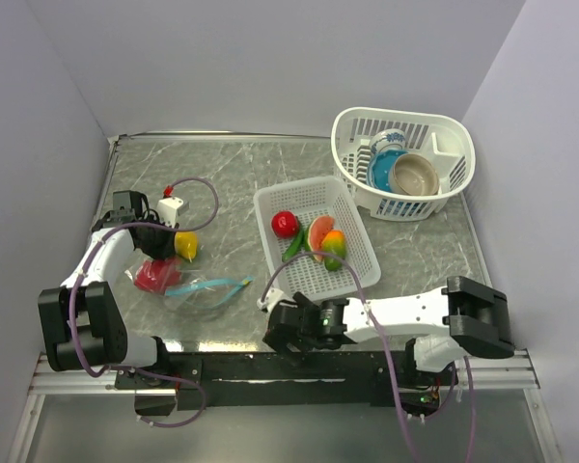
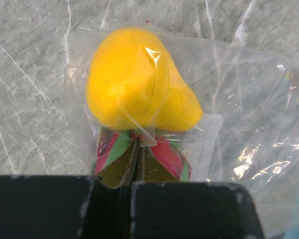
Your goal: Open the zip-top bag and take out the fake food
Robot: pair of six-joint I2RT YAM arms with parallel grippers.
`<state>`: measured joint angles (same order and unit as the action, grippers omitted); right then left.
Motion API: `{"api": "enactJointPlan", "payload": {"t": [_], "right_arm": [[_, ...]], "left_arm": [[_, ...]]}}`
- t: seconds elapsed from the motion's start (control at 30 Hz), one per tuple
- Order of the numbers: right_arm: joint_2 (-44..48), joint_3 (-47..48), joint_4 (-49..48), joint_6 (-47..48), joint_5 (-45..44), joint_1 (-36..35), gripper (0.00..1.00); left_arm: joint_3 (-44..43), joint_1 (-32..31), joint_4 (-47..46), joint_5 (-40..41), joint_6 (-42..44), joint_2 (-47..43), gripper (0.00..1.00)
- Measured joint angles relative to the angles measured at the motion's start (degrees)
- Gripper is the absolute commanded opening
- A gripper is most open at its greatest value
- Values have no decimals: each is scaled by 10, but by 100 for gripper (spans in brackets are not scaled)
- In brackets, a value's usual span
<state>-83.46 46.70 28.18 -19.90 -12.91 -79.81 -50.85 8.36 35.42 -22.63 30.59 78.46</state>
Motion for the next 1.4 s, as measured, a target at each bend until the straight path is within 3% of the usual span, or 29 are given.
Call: {"api": "enactJointPlan", "payload": {"t": [0.27,0.63,1.4], "right_arm": [[-13,51,-14,44,-44,49,100],[-70,68,-50,64,6,65,100],[-229,256,-101,111,53,82,100]], "left_arm": [[0,0,0,0,1,0,1],[0,0,0,0,1,1,1],[0,0,0,0,3,1,1]]}}
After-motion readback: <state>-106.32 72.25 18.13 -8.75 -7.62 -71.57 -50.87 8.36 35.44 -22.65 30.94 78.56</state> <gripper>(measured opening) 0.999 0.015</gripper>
